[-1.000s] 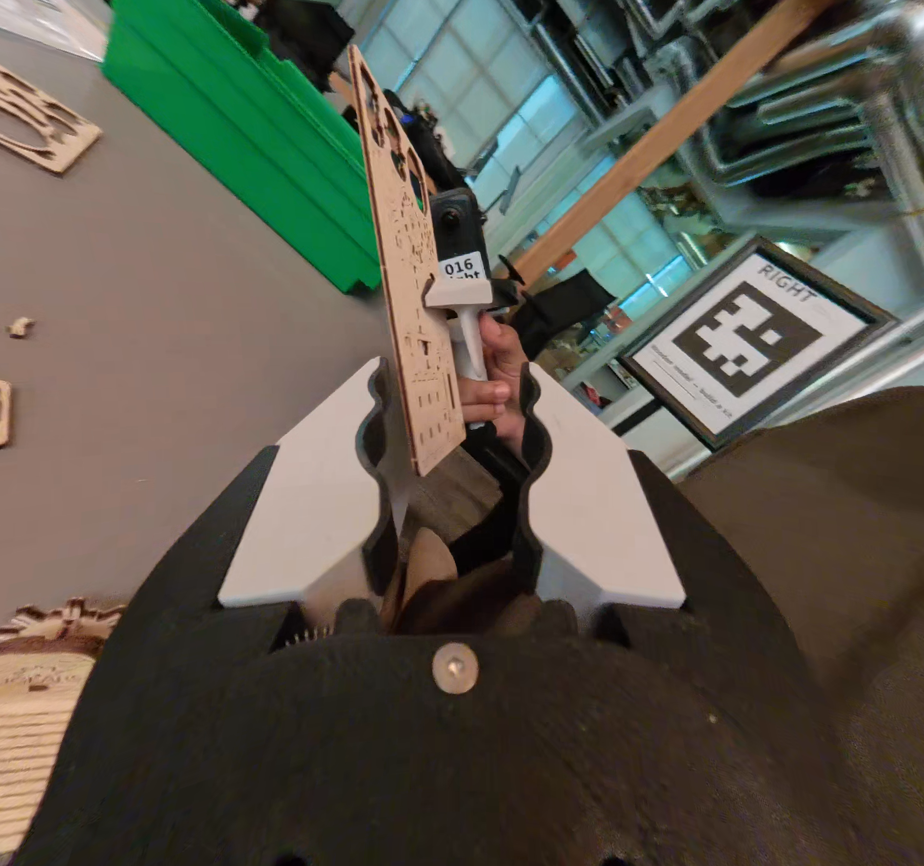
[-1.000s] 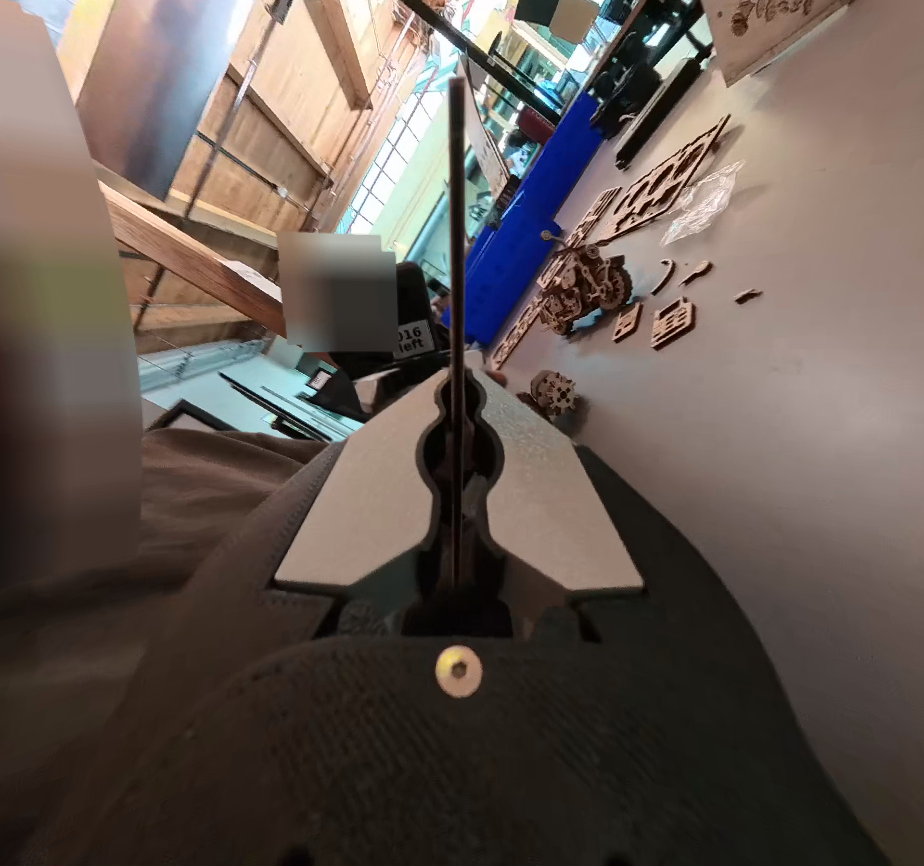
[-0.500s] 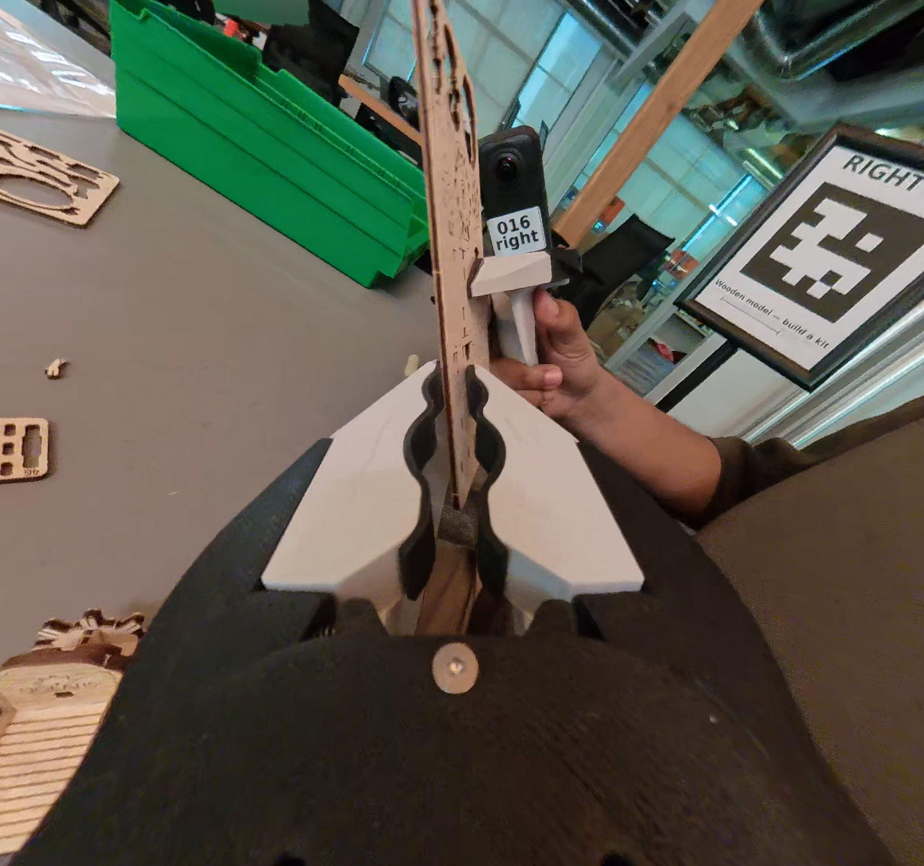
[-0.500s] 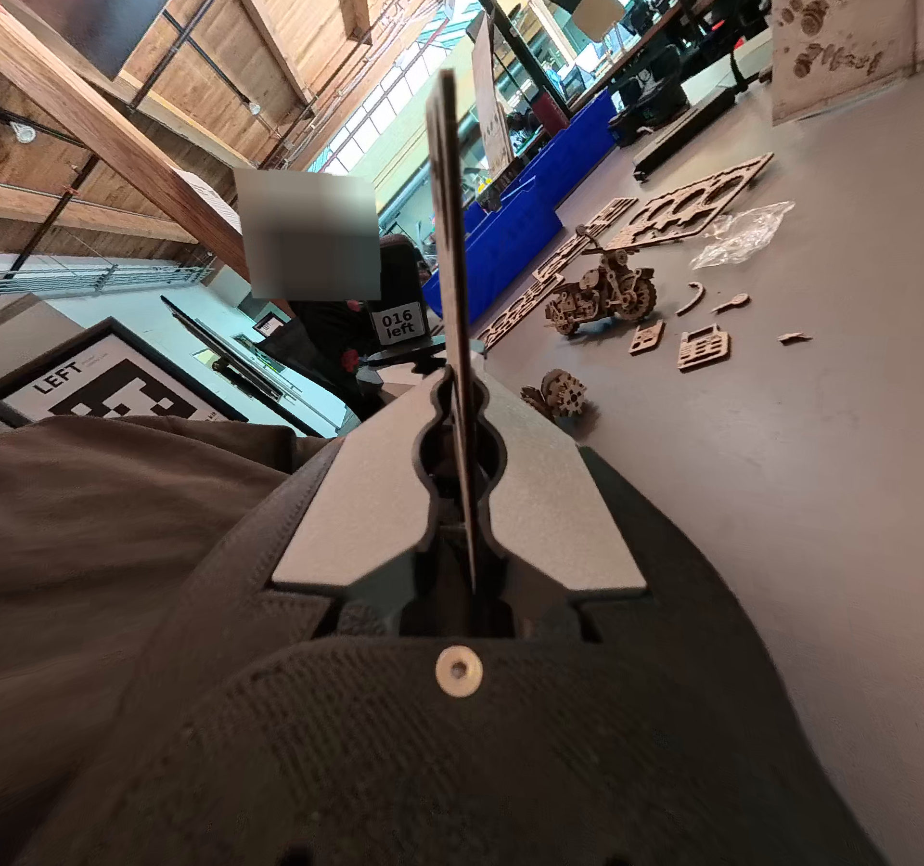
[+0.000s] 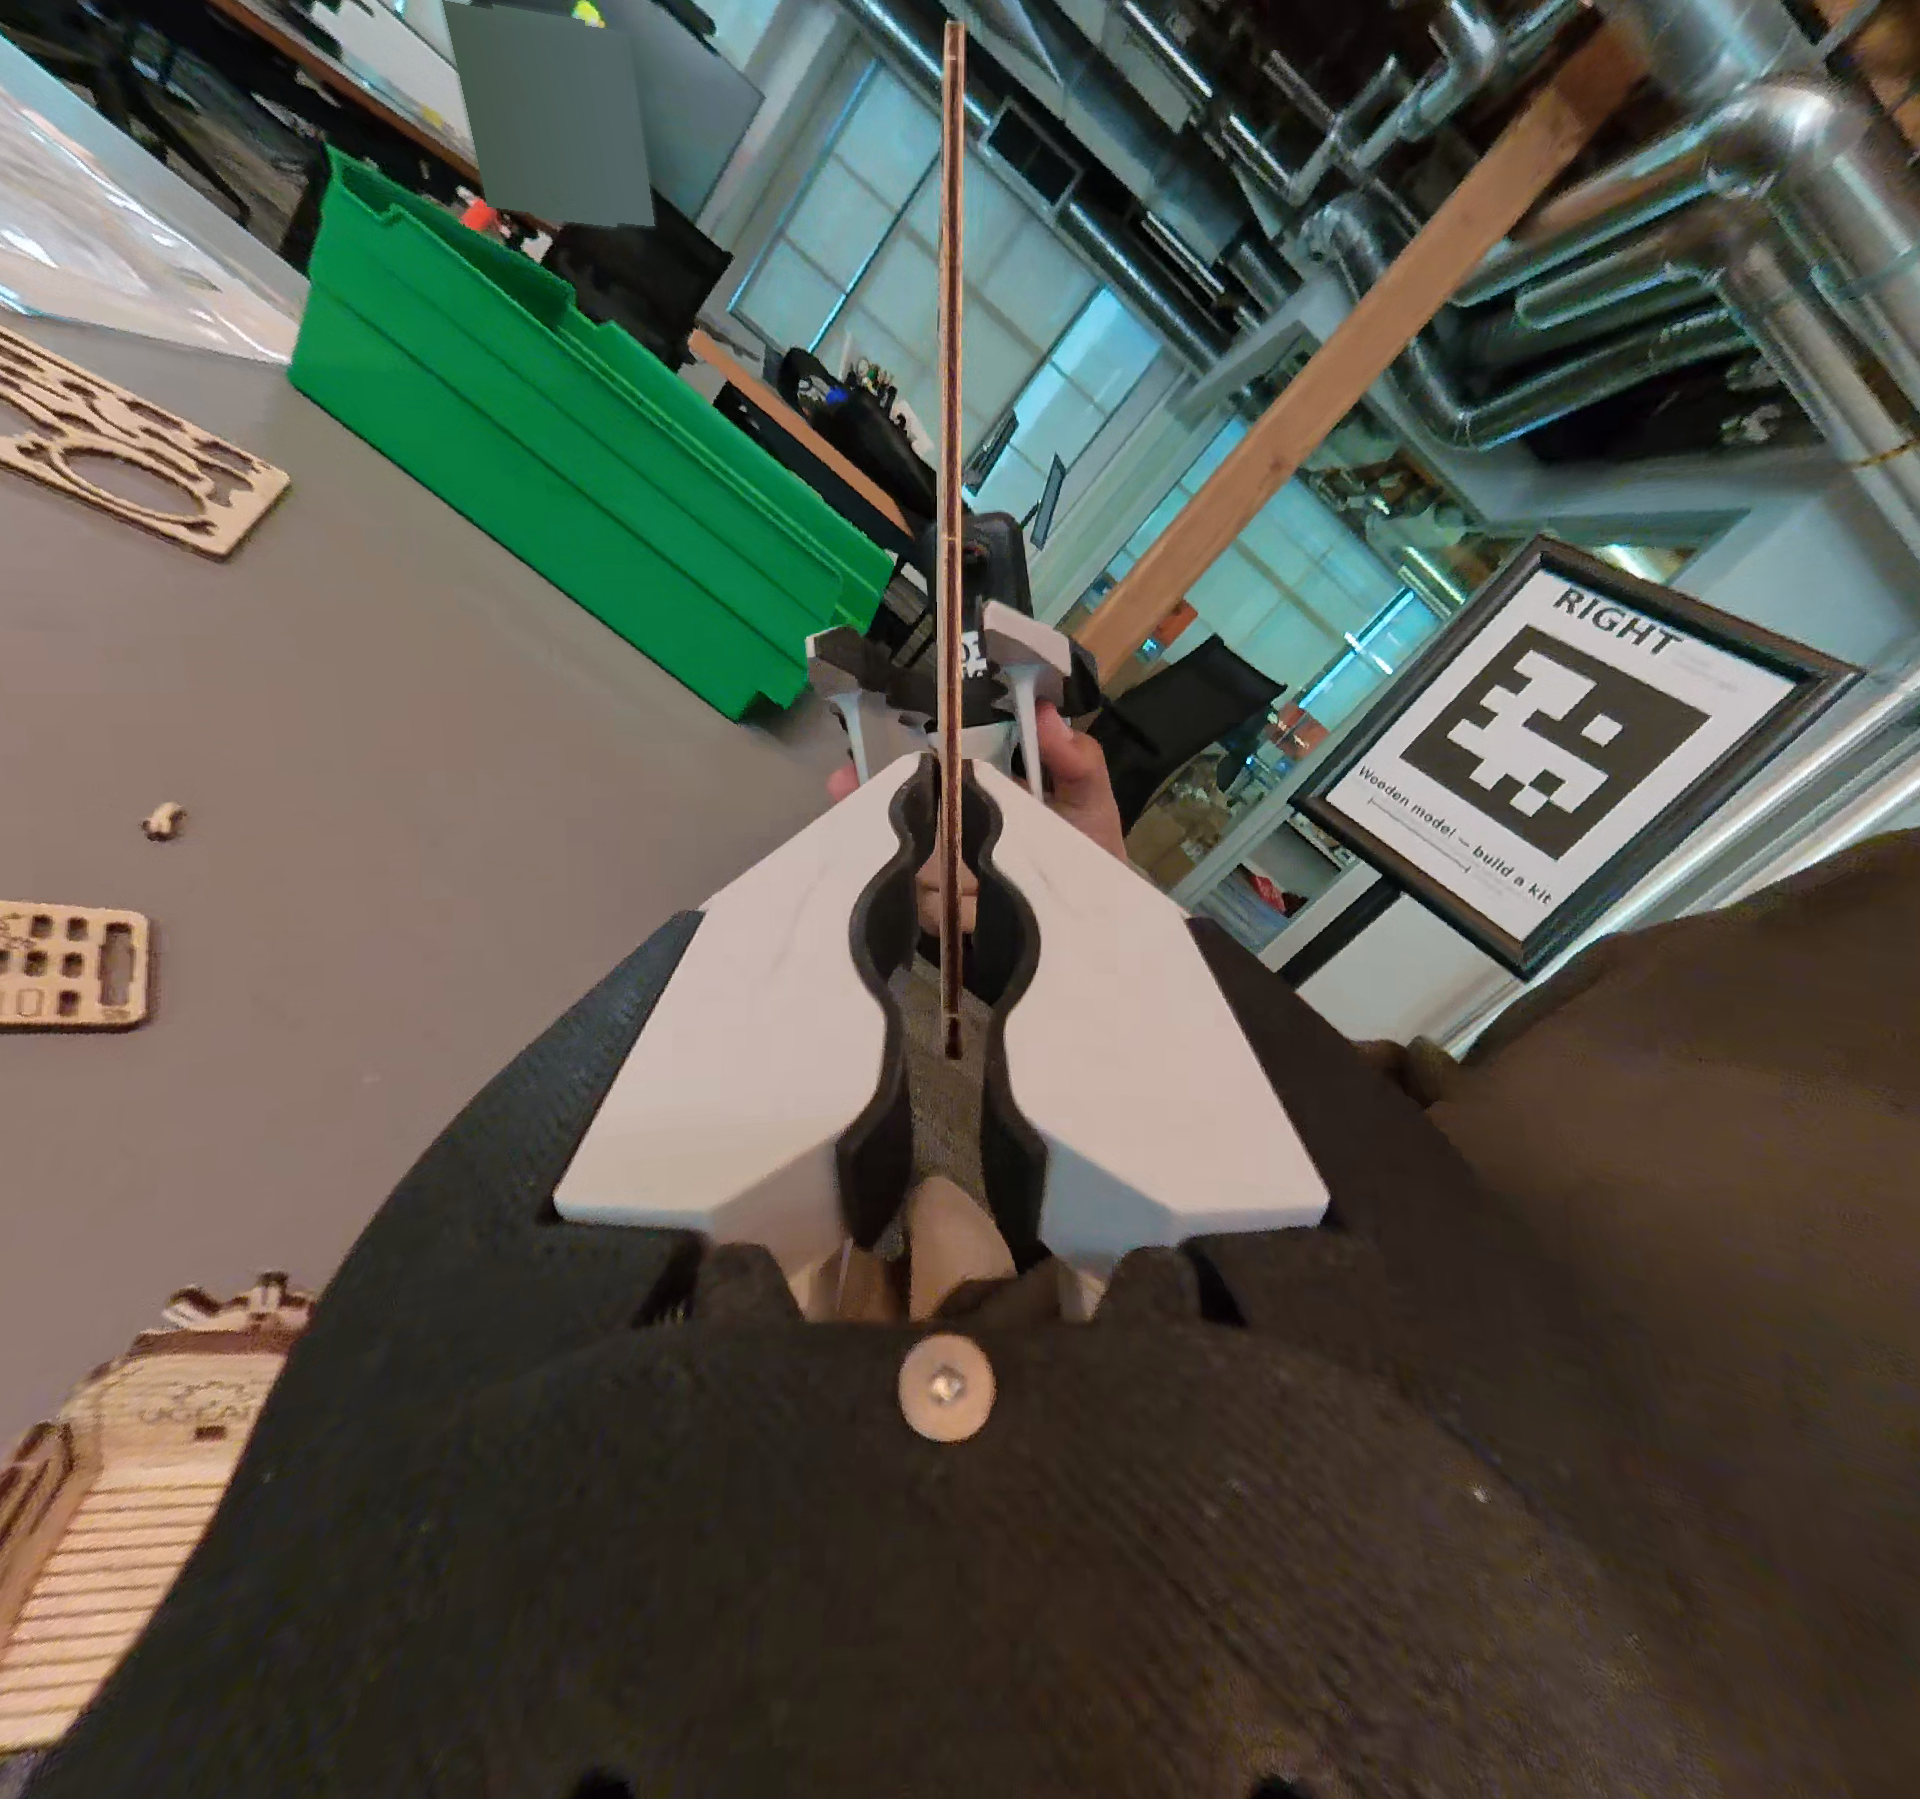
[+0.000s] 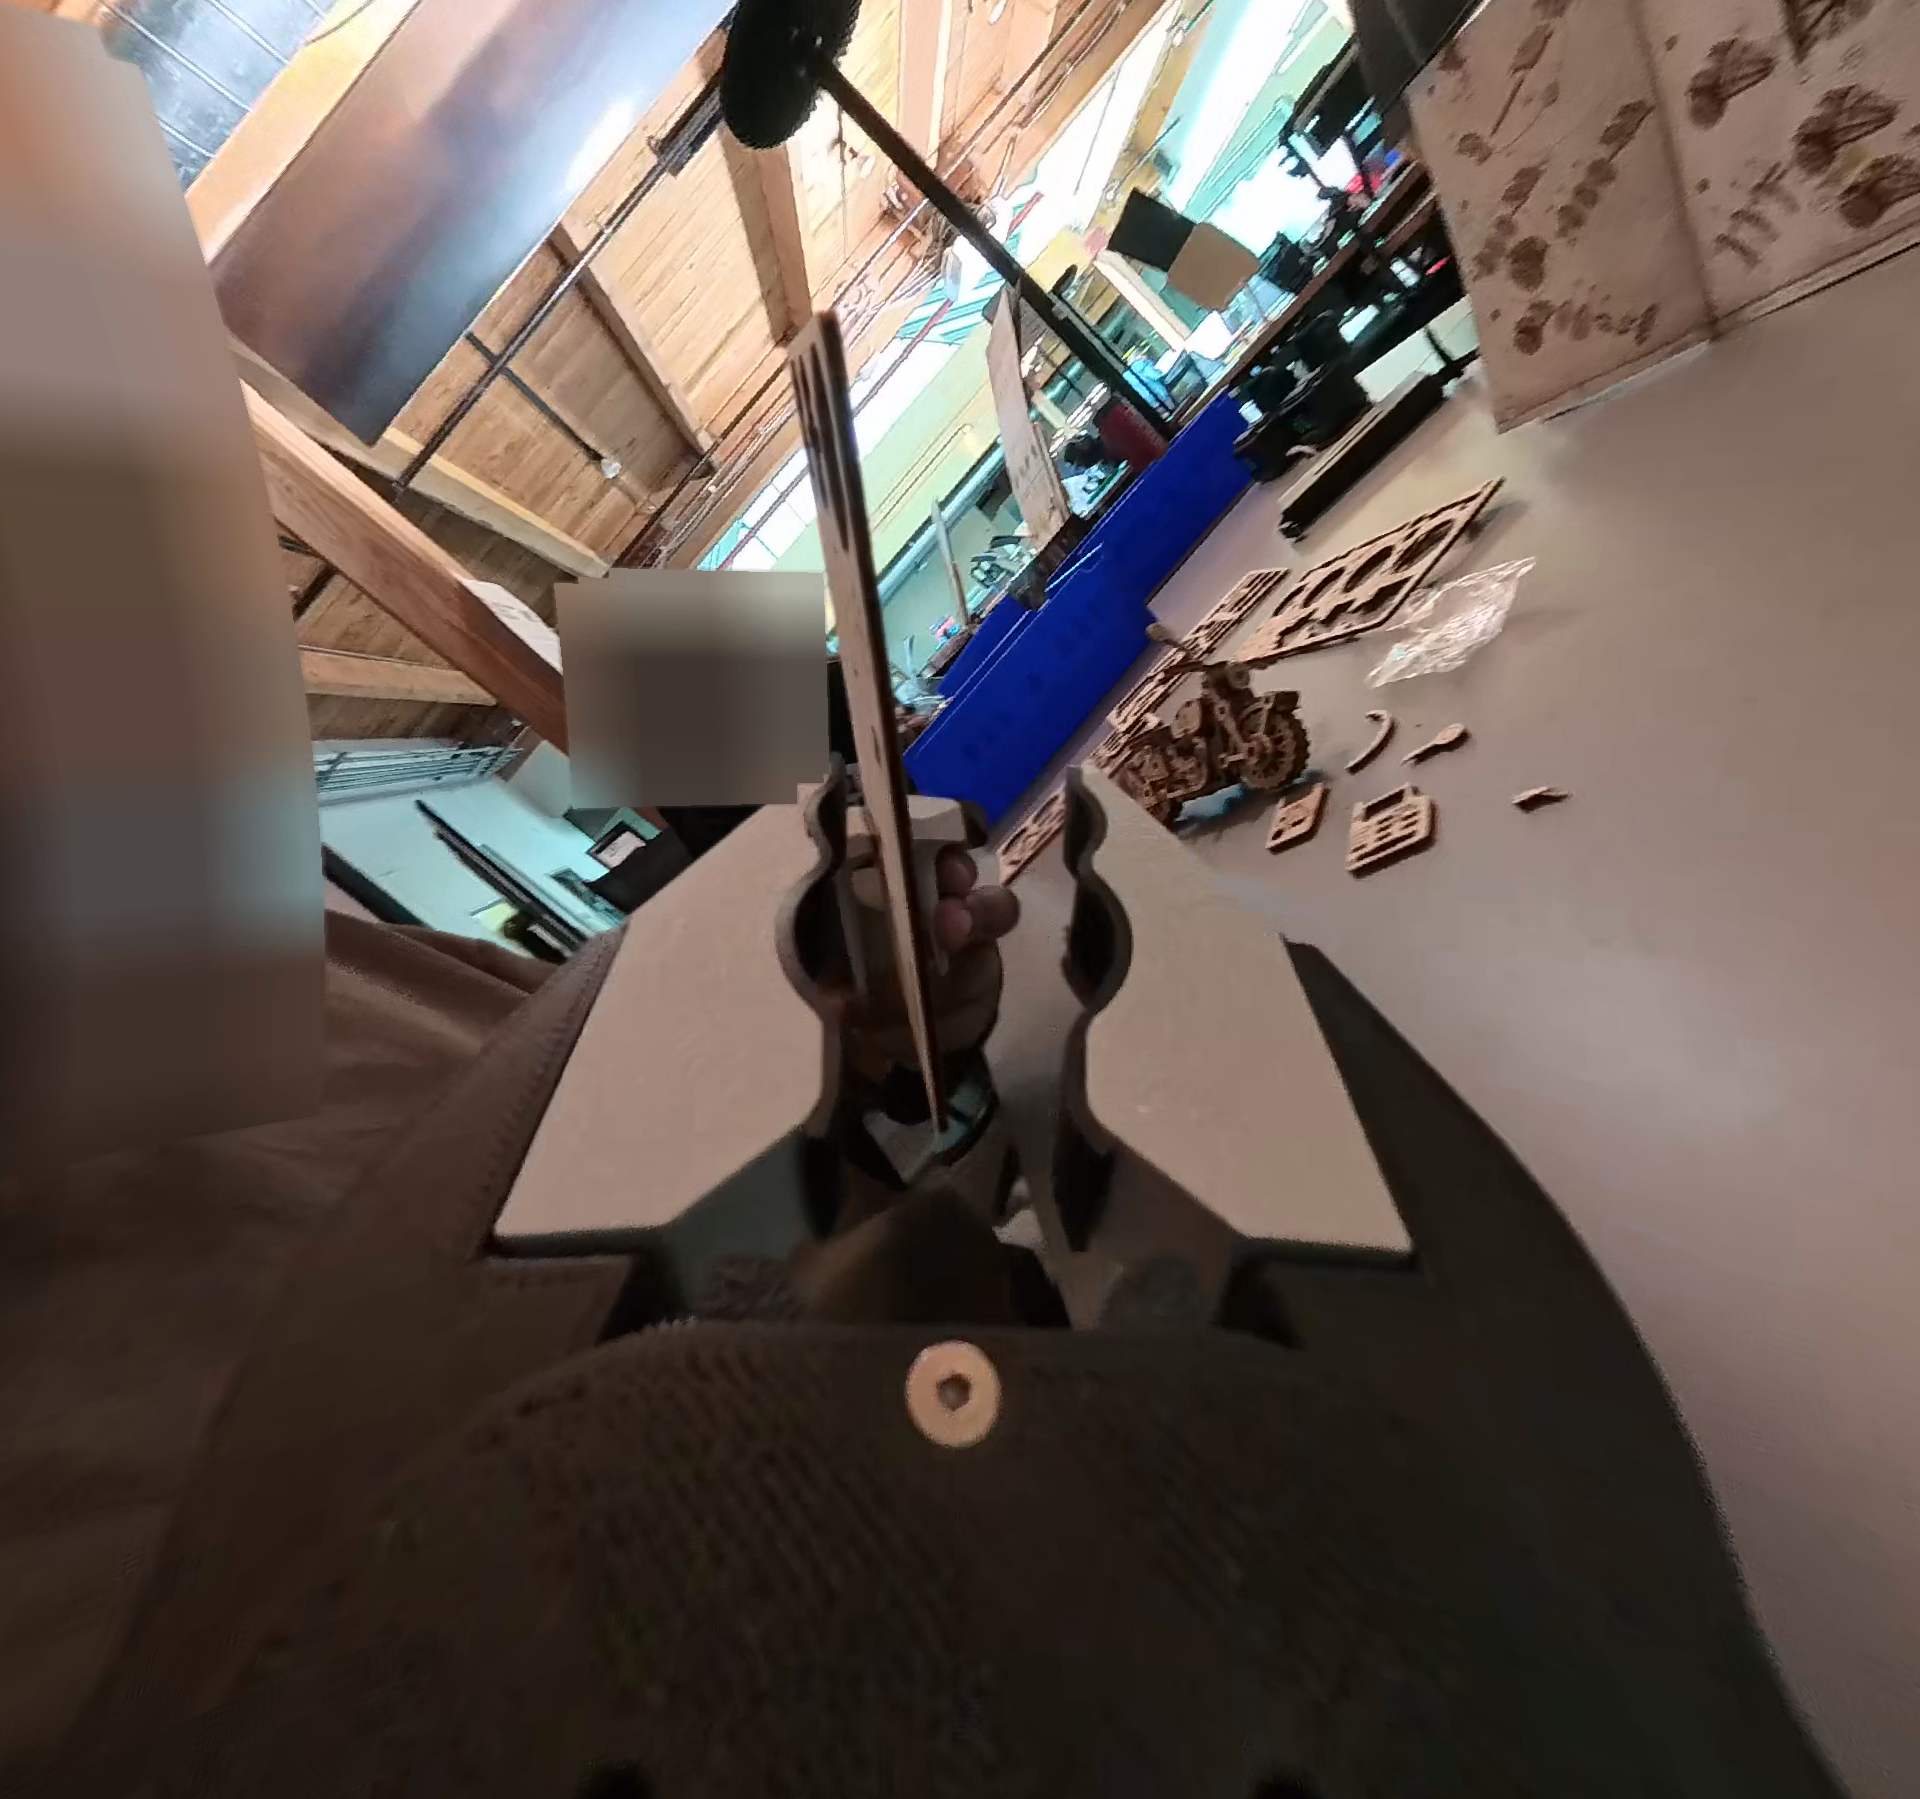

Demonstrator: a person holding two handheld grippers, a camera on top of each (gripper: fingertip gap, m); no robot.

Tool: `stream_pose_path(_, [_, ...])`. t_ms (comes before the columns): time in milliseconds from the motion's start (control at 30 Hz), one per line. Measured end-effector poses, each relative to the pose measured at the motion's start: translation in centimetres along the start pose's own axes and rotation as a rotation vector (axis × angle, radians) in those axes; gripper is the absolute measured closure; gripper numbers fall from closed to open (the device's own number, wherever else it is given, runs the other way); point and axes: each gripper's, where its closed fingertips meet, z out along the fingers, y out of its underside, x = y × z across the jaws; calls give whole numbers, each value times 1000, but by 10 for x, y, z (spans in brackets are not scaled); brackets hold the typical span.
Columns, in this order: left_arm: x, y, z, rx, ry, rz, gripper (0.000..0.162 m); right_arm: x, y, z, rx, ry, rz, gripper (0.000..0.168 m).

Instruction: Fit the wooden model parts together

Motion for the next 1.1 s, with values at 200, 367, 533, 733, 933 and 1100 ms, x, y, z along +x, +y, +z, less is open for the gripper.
stream_pose_path(200, [-11,-17,-9,67,-5,-86,162,22,-7,-2,-7,141,-111,127])
stream_pose_path(367, [-18,-26,-15,109,-7,-147,162,37,0,6,-75,198,-141,126])
stream_pose_path(533, [-24,-27,-16,108,-10,-179,162,44,3,6,-94,230,-143,126])
stream_pose_path(733, [-28,-20,-14,85,-18,-184,162,51,-8,-1,-41,246,-112,127])
stream_pose_path(933, [-29,-18,-14,66,-39,-149,162,55,-11,-3,-30,263,-107,127])
stream_pose_path(1100, [-29,-22,-16,86,-34,-175,162,57,-10,-2,-40,270,-109,127])
